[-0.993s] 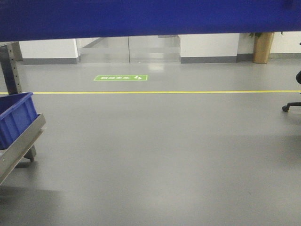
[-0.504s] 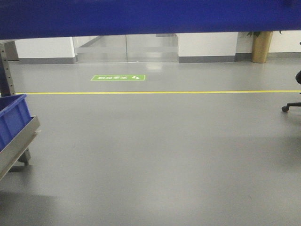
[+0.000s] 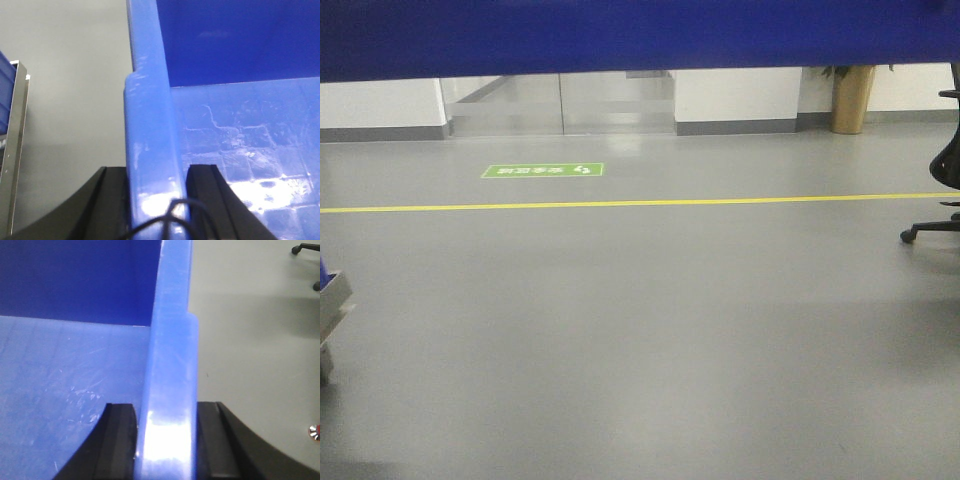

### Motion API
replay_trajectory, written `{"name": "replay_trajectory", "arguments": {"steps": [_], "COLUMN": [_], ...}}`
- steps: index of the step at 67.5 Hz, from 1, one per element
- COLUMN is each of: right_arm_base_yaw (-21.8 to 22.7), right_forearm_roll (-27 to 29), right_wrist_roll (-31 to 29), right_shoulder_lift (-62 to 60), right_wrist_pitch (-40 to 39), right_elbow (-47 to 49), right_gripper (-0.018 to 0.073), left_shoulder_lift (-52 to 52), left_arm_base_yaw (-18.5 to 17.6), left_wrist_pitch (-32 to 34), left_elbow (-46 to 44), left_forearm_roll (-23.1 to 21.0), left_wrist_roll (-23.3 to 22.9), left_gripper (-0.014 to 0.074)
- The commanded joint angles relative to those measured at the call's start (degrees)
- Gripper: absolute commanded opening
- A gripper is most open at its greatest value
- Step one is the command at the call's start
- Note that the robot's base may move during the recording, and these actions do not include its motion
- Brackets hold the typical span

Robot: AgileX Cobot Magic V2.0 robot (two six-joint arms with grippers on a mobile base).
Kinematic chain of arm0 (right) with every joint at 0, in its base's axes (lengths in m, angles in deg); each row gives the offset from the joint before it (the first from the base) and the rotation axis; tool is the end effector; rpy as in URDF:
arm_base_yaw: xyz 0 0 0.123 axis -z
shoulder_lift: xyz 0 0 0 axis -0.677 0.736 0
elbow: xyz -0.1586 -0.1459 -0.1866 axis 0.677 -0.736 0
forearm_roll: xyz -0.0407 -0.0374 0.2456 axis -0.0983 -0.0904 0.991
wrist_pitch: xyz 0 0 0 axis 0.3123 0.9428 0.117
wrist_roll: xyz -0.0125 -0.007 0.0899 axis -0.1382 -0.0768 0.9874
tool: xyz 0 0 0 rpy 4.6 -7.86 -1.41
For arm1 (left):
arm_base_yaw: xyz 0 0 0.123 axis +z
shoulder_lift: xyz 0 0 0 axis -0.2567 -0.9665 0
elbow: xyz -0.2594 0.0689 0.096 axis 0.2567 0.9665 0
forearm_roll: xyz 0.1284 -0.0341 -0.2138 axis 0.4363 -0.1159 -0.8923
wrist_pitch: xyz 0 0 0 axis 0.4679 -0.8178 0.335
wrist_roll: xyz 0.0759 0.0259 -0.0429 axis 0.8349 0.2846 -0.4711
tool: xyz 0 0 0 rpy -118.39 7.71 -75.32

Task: Move blue bin to conveyor side
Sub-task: 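Hold the blue bin with both grippers while the base backs away and turns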

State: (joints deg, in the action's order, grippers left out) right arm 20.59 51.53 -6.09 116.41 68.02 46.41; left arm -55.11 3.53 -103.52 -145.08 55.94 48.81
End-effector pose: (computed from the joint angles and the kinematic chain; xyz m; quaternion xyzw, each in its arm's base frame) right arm 0.2016 0.0666 0.4800 -0.0796 0.8918 0.0458 0.4431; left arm 0.2109 -0.0308 0.4787 0.0101 0.8866 -0.0163 0.4622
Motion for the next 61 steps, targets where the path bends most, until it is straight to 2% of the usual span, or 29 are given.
{"name": "replay_trajectory", "arguments": {"steps": [1,61], "right_arm_base_yaw": [-0.4,-0.4], "right_forearm_roll": [1.8,1.8], "right_wrist_roll": [-1.1,-1.1], "right_shoulder_lift": [-1.0,-1.0], "right_wrist_pitch": [-10.8,-11.3], "right_elbow": [0.9,0.9], "right_gripper": [-0.0072,-0.0072], "left_shoulder_lift": [0.9,0.9], "left_arm_base_yaw": [-1.0,-1.0], "left_wrist_pitch": [6.6,6.7], "left_elbow": [-1.1,-1.1], "left_forearm_roll": [-3.2,-3.2], "left_wrist_roll": [0.5,0.5], "left_gripper": [-0.0015,-0.0015]}}
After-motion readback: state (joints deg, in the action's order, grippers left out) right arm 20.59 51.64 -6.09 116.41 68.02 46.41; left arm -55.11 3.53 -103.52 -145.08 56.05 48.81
